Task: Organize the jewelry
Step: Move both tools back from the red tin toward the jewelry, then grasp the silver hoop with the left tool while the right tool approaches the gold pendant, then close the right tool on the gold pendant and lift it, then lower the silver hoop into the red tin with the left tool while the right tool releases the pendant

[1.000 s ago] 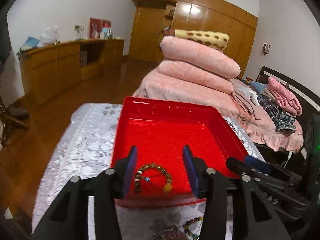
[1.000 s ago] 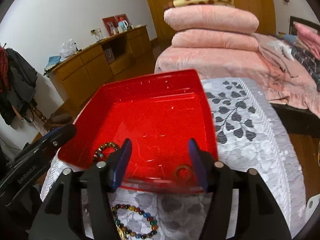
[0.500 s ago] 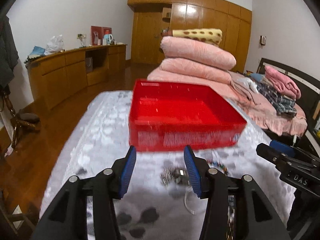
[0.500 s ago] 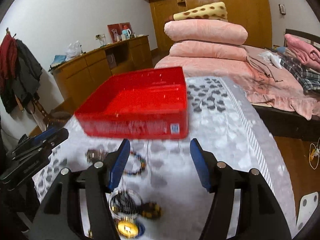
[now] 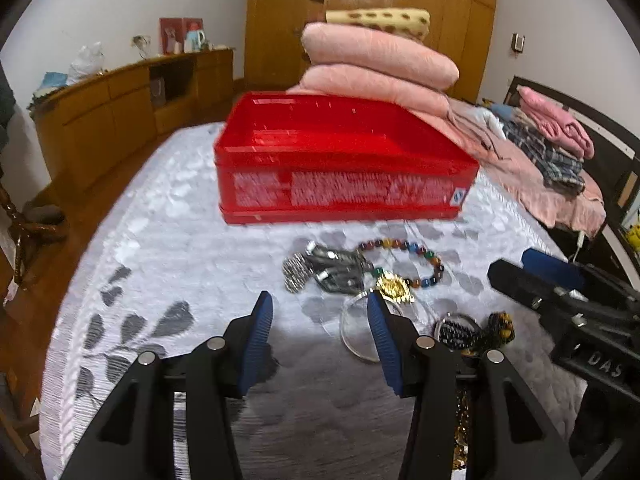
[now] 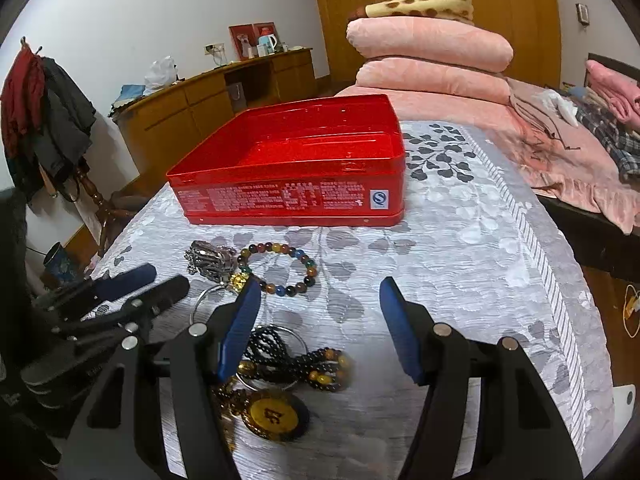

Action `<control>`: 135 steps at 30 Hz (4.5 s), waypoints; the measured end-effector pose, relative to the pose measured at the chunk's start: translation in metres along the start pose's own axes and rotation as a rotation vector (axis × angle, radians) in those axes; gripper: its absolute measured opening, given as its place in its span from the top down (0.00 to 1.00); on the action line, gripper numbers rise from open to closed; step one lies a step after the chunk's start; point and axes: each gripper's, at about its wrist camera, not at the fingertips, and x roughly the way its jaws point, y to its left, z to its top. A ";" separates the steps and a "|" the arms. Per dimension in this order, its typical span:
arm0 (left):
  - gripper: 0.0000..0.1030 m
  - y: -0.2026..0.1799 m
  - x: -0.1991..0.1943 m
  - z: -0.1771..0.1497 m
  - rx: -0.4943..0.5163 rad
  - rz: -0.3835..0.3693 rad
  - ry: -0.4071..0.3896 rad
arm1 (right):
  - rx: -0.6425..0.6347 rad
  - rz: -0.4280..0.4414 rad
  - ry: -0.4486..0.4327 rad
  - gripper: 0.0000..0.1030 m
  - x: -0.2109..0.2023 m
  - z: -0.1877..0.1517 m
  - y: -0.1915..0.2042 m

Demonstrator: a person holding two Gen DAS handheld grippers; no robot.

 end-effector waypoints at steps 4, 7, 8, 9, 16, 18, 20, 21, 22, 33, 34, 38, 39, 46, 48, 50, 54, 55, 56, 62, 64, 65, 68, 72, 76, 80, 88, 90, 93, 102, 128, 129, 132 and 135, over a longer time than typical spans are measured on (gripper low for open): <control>0.57 -0.004 0.011 -0.001 0.001 -0.025 0.053 | 0.008 -0.006 -0.001 0.41 -0.001 -0.002 -0.004; 0.65 -0.005 0.018 -0.002 -0.001 -0.042 0.090 | 0.012 -0.003 0.000 0.41 0.000 -0.002 -0.006; 0.66 -0.005 0.018 -0.002 0.003 -0.036 0.090 | 0.013 -0.001 0.001 0.41 0.001 -0.002 -0.006; 0.68 -0.006 0.018 -0.002 0.006 -0.034 0.091 | 0.013 0.002 0.004 0.41 0.002 -0.002 -0.006; 0.97 -0.003 0.019 -0.001 -0.003 -0.042 0.096 | 0.013 0.010 0.016 0.41 0.007 -0.003 -0.004; 0.97 0.000 0.019 -0.001 -0.011 -0.052 0.095 | 0.013 0.009 0.016 0.41 0.007 -0.003 -0.005; 0.97 0.005 0.017 -0.001 -0.020 -0.055 0.091 | 0.012 0.010 0.016 0.41 0.007 -0.003 -0.004; 0.97 0.008 0.015 -0.001 -0.024 -0.054 0.088 | 0.012 0.010 0.016 0.41 0.007 -0.002 -0.004; 0.97 0.011 0.013 -0.001 -0.030 -0.050 0.086 | 0.010 0.011 0.016 0.41 0.007 -0.003 -0.004; 0.68 0.032 -0.007 -0.001 -0.066 0.004 0.057 | -0.009 0.028 0.031 0.41 0.013 -0.004 0.006; 0.62 0.031 -0.009 -0.001 -0.064 -0.003 0.050 | -0.010 0.029 0.031 0.41 0.013 -0.004 0.007; 0.55 0.017 -0.008 -0.001 -0.020 -0.022 0.051 | -0.011 0.027 0.029 0.41 0.012 -0.003 0.007; 0.55 0.014 -0.005 -0.001 -0.017 -0.024 0.061 | -0.010 0.026 0.028 0.41 0.012 -0.003 0.006; 0.57 0.011 0.007 -0.007 -0.011 0.003 0.098 | -0.006 0.025 0.030 0.41 0.012 -0.003 0.006; 0.57 0.011 0.006 -0.008 -0.008 0.000 0.094 | -0.008 0.027 0.032 0.41 0.013 -0.004 0.006; 0.57 0.011 0.006 -0.008 -0.007 0.000 0.088 | -0.009 0.030 0.037 0.41 0.014 -0.004 0.007; 0.57 0.017 0.003 -0.006 -0.028 -0.010 0.072 | -0.020 0.040 0.042 0.41 0.016 -0.003 0.013; 0.57 0.020 0.001 -0.004 -0.030 0.002 0.061 | -0.028 0.046 0.043 0.41 0.017 -0.003 0.016; 0.57 0.023 -0.001 -0.003 -0.033 0.011 0.052 | -0.034 0.052 0.043 0.41 0.017 -0.002 0.019; 0.57 0.045 -0.002 0.004 -0.066 0.061 0.027 | -0.075 0.110 0.094 0.51 0.032 0.000 0.040; 0.57 0.049 -0.001 0.004 -0.072 0.064 0.027 | -0.077 0.124 0.128 0.54 0.042 -0.002 0.045; 0.57 0.050 -0.001 0.005 -0.074 0.064 0.027 | -0.078 0.125 0.138 0.56 0.044 -0.002 0.046; 0.57 0.051 0.000 0.004 -0.073 0.051 0.033 | -0.071 0.141 0.165 0.65 0.051 -0.003 0.048; 0.57 0.050 0.003 0.004 -0.068 0.036 0.040 | -0.061 0.140 0.186 0.66 0.056 -0.001 0.050; 0.57 0.051 0.004 0.004 -0.070 0.022 0.044 | -0.060 0.131 0.197 0.65 0.060 0.003 0.052; 0.57 0.051 0.005 0.004 -0.072 0.014 0.047 | -0.078 0.108 0.207 0.67 0.067 0.008 0.059; 0.57 0.050 0.003 0.003 -0.070 0.019 0.039 | -0.094 0.084 0.200 0.89 0.066 0.006 0.060; 0.57 0.049 0.001 0.003 -0.070 0.021 0.037 | -0.091 0.087 0.191 0.97 0.062 0.005 0.058; 0.57 0.047 -0.002 0.003 -0.066 0.022 0.031 | -0.101 0.087 0.193 0.96 0.058 0.004 0.057; 0.57 0.048 0.000 0.002 -0.070 0.019 0.034 | -0.097 0.117 0.214 0.72 0.065 0.006 0.061; 0.57 0.030 -0.019 0.034 -0.043 -0.008 -0.059 | -0.104 0.098 0.089 0.82 0.027 0.036 0.046; 0.57 0.029 -0.019 0.038 -0.044 -0.009 -0.066 | -0.093 0.097 0.078 0.81 0.026 0.040 0.043; 0.57 0.030 -0.017 0.049 -0.056 -0.010 -0.082 | -0.070 0.098 0.049 0.81 0.024 0.052 0.038; 0.57 0.029 -0.019 0.060 -0.061 -0.012 -0.112 | -0.052 0.086 0.017 0.81 0.024 0.067 0.031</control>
